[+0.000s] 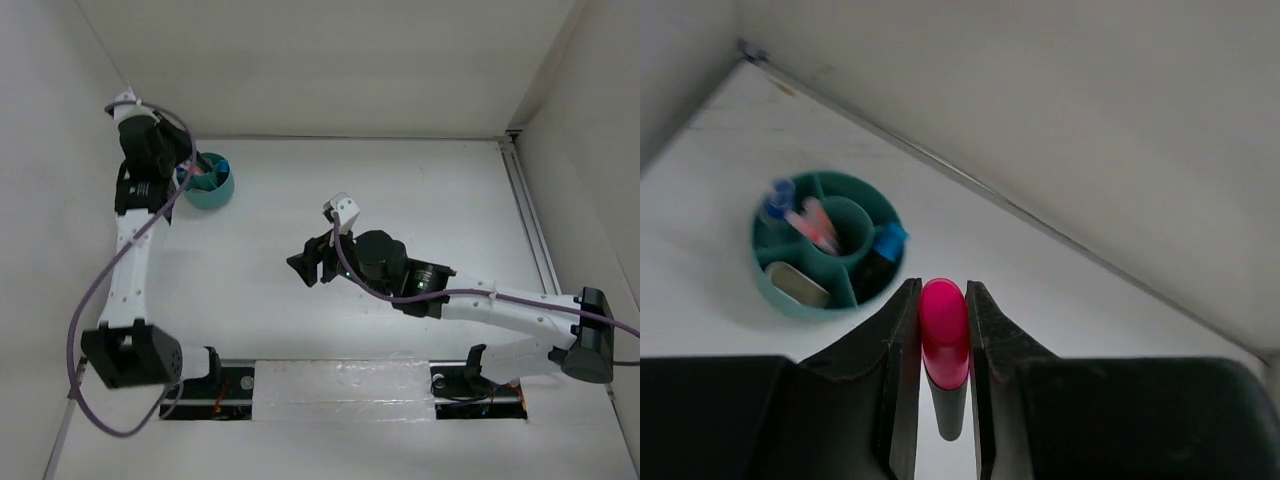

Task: Sort the stationery into containers
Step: Place the pen in the storage box.

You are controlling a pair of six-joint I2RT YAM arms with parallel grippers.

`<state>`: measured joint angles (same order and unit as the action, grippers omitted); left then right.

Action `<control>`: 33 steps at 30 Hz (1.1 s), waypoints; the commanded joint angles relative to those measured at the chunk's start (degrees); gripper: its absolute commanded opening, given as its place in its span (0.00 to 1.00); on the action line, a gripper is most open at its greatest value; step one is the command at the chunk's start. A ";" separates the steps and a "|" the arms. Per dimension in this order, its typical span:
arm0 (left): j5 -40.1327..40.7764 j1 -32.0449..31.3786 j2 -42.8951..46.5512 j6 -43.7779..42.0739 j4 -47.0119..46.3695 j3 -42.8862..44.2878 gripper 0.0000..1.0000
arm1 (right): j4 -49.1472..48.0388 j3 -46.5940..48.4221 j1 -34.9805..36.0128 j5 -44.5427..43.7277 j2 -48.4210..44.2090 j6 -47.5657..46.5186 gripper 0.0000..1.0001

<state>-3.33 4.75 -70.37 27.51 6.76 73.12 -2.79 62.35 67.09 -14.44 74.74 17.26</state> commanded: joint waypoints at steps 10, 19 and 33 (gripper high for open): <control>44.46 -16.27 -35.18 -12.38 19.69 44.83 0.00 | 3.58 -4.95 3.66 -6.31 -6.00 6.21 0.67; 50.96 -16.79 -40.98 -14.15 16.53 43.24 0.00 | 3.58 -7.58 4.19 -6.93 -6.54 8.14 0.67; 53.61 -16.79 -51.10 -15.91 13.63 44.04 0.00 | 1.12 -13.12 5.42 -4.64 -8.73 11.13 0.67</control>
<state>47.55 -11.90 -124.29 12.60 23.35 115.87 1.26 49.65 71.59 -19.59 68.79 27.42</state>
